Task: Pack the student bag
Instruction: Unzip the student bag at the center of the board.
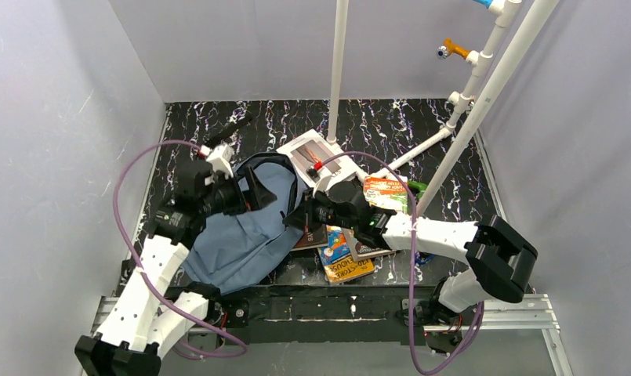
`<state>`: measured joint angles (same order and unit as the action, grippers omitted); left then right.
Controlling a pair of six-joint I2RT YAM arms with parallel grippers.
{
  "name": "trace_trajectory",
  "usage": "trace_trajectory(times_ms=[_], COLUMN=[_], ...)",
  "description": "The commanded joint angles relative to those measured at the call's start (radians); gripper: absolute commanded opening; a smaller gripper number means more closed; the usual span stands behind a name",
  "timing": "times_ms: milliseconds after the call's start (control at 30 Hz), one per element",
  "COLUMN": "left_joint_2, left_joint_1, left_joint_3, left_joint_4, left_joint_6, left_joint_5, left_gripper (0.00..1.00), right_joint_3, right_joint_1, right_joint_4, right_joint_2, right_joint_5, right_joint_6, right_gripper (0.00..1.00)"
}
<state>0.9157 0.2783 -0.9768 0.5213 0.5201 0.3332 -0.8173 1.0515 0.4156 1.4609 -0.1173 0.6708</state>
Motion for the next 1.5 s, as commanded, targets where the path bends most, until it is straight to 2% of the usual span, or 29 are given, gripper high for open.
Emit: trace_trajectory(times_ms=[0,67,200,300,533,700,767,1000,1067,1100,1233,1267,1467], left_joint_2=[-0.067,-0.105,-0.102,-0.043,-0.022,-0.047,-0.054,-0.049,-0.052,-0.052,-0.031,-0.016,-0.036], left_joint_1=[0.014,0.072,0.242,0.276,0.287,0.286,0.286,0.286,0.286,0.286,0.286,0.286,0.272], left_joint_3=[0.212,0.261,0.288,0.305,0.368,0.396,0.403,0.421,0.419,0.415,0.351,0.328,0.239], left_joint_4=[-0.08,-0.101,-0.102,-0.092,-0.104,-0.109,-0.109,-0.116,-0.116,-0.119,-0.132,-0.13,-0.096], left_joint_6=[0.054,0.084,0.064,0.085,0.091,0.092,0.095,0.102,0.105,0.105,0.113,0.122,0.195], left_joint_5=[0.144,0.097,-0.096,-0.15,-0.197,-0.198,-0.2,-0.18,-0.172,-0.164,-0.075,-0.047,0.001], left_gripper=[0.89,0.89,0.9,0.86,0.36,0.11,0.06,0.0,0.03,0.08,0.64,0.71,0.78], right_joint_3=[-0.069,-0.096,-0.175,-0.199,-0.217,-0.246,-0.259,-0.299,-0.31,-0.308,-0.274,-0.252,-0.213], right_joint_1=[-0.034,-0.054,-0.081,-0.084,-0.097,-0.156,-0.186,-0.213,-0.217,-0.217,-0.216,-0.216,-0.216], right_joint_4=[0.037,0.031,0.005,0.013,0.01,-0.023,-0.021,-0.063,-0.079,-0.077,-0.023,0.002,-0.008], right_joint_2=[-0.023,-0.011,0.017,0.025,0.031,0.05,0.063,0.087,0.088,0.086,0.09,0.088,0.078], right_joint_5=[0.02,0.007,-0.043,-0.06,-0.028,-0.01,-0.019,-0.018,-0.021,-0.027,-0.159,-0.179,-0.214], right_joint_6=[0.063,0.076,0.081,0.094,0.095,0.045,0.037,-0.021,-0.03,-0.028,-0.012,-0.015,-0.034], right_gripper=[0.01,0.01,0.01,0.01,0.01,0.01,0.01,0.01,0.01,0.01,0.01,0.01,0.01])
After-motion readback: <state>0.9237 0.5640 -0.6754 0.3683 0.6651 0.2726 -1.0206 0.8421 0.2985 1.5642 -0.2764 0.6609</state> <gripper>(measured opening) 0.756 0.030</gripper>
